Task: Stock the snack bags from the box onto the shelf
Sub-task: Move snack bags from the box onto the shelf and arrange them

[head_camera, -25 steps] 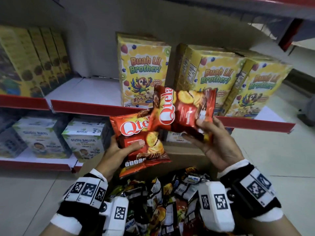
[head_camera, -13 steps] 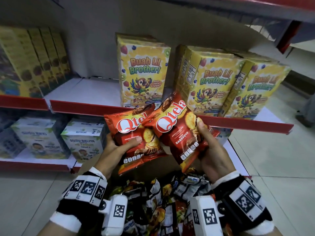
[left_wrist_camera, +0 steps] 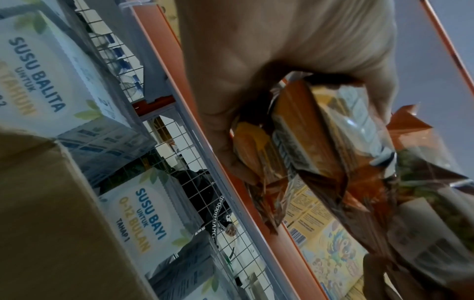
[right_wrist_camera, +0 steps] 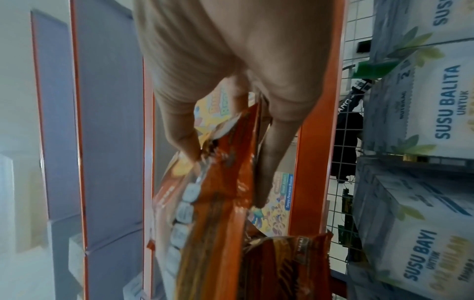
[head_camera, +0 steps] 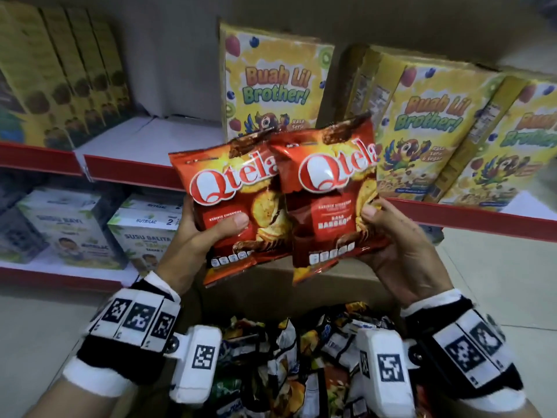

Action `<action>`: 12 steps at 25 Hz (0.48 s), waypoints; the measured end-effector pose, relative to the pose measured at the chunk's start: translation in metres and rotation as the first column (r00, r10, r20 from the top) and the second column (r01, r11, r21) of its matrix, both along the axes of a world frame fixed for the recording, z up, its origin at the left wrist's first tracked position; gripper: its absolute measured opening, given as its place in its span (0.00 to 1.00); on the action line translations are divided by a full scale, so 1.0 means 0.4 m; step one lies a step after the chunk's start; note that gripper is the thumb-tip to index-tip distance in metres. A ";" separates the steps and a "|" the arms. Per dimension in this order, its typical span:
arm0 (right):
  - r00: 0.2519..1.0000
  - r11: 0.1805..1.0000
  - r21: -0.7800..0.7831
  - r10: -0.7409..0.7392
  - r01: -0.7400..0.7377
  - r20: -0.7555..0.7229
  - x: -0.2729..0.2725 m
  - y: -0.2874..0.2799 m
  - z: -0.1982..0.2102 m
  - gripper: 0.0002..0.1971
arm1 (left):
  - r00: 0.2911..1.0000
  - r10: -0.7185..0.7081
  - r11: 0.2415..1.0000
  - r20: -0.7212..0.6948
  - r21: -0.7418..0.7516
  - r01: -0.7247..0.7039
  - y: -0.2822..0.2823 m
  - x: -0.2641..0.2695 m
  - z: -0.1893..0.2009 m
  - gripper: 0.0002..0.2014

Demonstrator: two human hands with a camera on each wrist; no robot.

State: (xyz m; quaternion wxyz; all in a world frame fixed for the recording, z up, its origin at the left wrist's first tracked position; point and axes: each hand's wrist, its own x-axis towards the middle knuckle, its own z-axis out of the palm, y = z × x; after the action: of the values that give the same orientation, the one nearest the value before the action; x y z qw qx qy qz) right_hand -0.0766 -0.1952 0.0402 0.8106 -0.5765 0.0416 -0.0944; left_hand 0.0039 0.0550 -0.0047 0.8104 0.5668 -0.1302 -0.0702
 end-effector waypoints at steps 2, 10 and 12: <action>1.000 1.000 -0.027 0.000 0.000 0.001 0.027 0.005 0.014 0.19 | 1.000 0.004 1.000 0.020 0.013 -0.004 0.010 0.012 0.013 0.46; 0.990 0.997 -0.052 -0.067 0.061 -0.123 0.042 0.026 0.243 0.26 | 0.996 0.018 0.999 -0.083 0.051 -0.014 0.038 0.015 0.246 0.50; 0.988 0.996 -0.046 -0.079 0.074 -0.135 0.033 0.044 0.302 0.24 | 0.994 0.028 0.998 -0.105 0.052 -0.022 0.046 0.004 0.314 0.49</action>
State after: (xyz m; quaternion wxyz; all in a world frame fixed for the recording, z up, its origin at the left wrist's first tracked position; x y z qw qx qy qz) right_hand -0.0632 -0.1777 0.1608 0.7898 -0.5958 0.1171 -0.0867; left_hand 0.0056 0.0735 0.1210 0.8023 0.5844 -0.0784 -0.0932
